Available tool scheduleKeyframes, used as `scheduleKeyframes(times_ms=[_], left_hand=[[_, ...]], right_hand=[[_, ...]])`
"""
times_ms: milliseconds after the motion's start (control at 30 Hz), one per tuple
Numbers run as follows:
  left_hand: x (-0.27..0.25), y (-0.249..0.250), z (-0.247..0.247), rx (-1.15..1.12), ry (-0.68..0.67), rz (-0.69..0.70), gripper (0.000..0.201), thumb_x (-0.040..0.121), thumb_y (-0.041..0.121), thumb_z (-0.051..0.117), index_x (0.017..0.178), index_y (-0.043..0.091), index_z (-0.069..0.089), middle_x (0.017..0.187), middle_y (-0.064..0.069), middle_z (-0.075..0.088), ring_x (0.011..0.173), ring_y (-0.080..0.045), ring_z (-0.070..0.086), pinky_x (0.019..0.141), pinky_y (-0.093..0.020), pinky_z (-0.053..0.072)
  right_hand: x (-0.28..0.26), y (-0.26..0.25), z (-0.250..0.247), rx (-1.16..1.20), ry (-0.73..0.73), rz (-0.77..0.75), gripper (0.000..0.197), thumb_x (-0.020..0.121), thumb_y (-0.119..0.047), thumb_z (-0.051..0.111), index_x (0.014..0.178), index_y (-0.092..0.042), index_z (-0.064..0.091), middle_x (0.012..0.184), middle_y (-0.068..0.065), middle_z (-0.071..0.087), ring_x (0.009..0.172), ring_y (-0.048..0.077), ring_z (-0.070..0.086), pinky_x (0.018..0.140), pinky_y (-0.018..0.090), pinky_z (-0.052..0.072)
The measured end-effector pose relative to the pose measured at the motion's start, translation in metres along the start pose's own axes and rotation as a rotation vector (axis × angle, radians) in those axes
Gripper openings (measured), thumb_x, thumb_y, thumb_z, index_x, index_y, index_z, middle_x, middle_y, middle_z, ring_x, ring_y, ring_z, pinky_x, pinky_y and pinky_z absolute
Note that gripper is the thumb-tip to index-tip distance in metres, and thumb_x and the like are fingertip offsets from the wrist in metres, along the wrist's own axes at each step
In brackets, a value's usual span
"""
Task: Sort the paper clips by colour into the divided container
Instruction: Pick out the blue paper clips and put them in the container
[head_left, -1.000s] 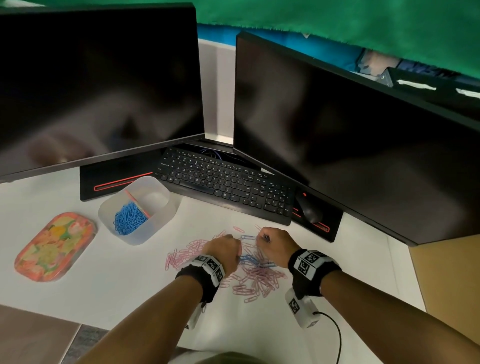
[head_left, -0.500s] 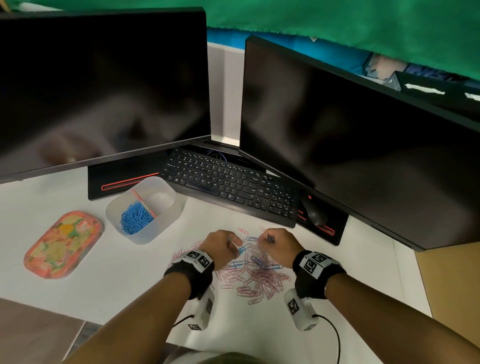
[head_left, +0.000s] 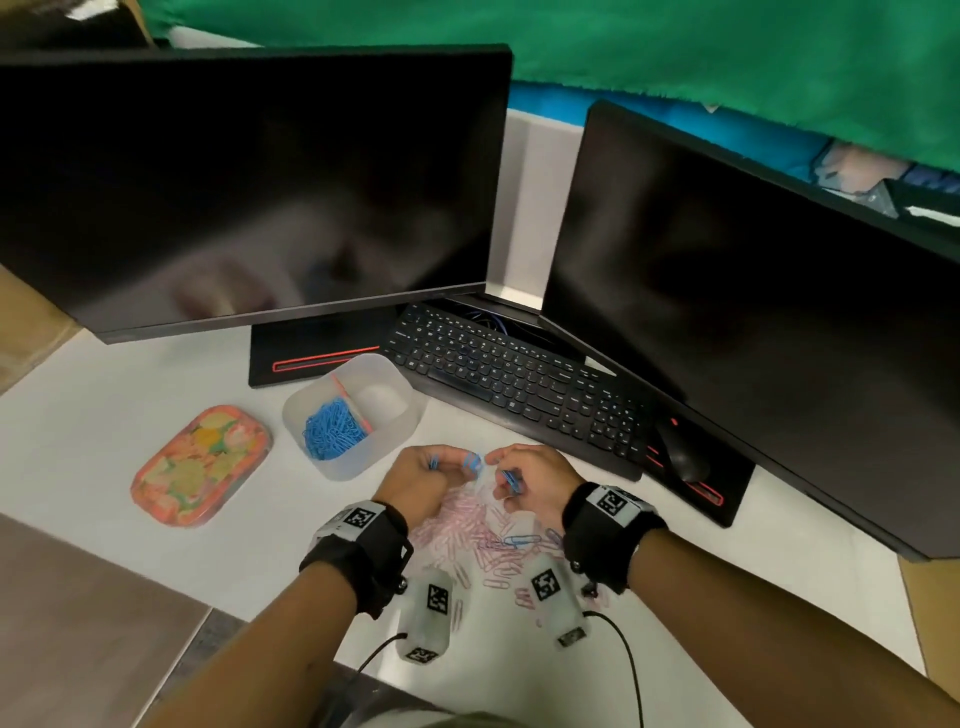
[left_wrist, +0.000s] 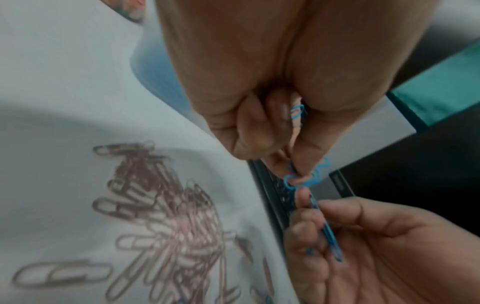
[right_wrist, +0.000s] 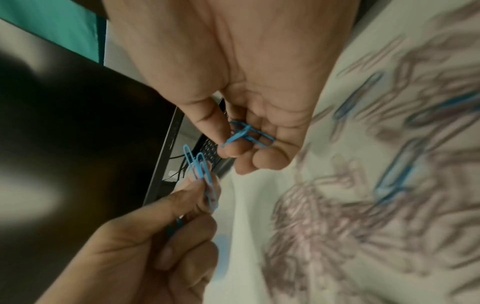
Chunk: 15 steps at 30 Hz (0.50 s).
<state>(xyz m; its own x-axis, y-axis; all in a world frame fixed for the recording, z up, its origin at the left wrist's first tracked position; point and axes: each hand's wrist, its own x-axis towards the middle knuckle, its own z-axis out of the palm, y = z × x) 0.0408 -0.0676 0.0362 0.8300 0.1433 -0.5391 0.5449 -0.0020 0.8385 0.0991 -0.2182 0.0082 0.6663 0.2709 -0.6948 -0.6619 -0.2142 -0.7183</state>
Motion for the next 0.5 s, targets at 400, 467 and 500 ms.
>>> scheduleKeyframes(times_ms=[400, 467, 500], left_hand=[[0.031, 0.009, -0.112, -0.332, 0.521, -0.112, 0.015, 0.087, -0.003, 0.05, 0.09, 0.006, 0.062, 0.062, -0.01, 0.047, 0.04, -0.014, 0.044, 0.033, -0.013, 0.036], [0.033, 0.015, -0.118, -0.332, 0.528, -0.148, 0.013, 0.087, -0.004, 0.048, 0.082, 0.004, 0.057, 0.061, -0.012, 0.046, 0.037, -0.013, 0.045, 0.034, -0.015, 0.039], [0.033, 0.016, -0.12, -0.335, 0.522, -0.155, 0.012, 0.086, -0.004, 0.048, 0.079, 0.002, 0.056, 0.063, -0.012, 0.048, 0.043, -0.016, 0.048, 0.036, -0.018, 0.041]], right_hand=[[0.033, -0.089, 0.147, -0.068, -0.165, 0.019, 0.028, 0.095, 0.002, 0.039, 0.07, -0.006, 0.048, 0.041, 0.008, 0.045, 0.03, 0.016, 0.044, 0.041, 0.017, 0.044], [0.03, -0.098, 0.156, -0.106, -0.161, 0.005, 0.027, 0.098, -0.002, 0.036, 0.076, -0.007, 0.052, 0.055, 0.01, 0.045, 0.045, 0.019, 0.045, 0.098, 0.037, 0.043], [0.033, -0.099, 0.158, -0.154, -0.167, -0.012, 0.027, 0.098, -0.007, 0.037, 0.076, -0.012, 0.052, 0.065, 0.01, 0.046, 0.056, 0.019, 0.048, 0.045, 0.02, 0.017]])
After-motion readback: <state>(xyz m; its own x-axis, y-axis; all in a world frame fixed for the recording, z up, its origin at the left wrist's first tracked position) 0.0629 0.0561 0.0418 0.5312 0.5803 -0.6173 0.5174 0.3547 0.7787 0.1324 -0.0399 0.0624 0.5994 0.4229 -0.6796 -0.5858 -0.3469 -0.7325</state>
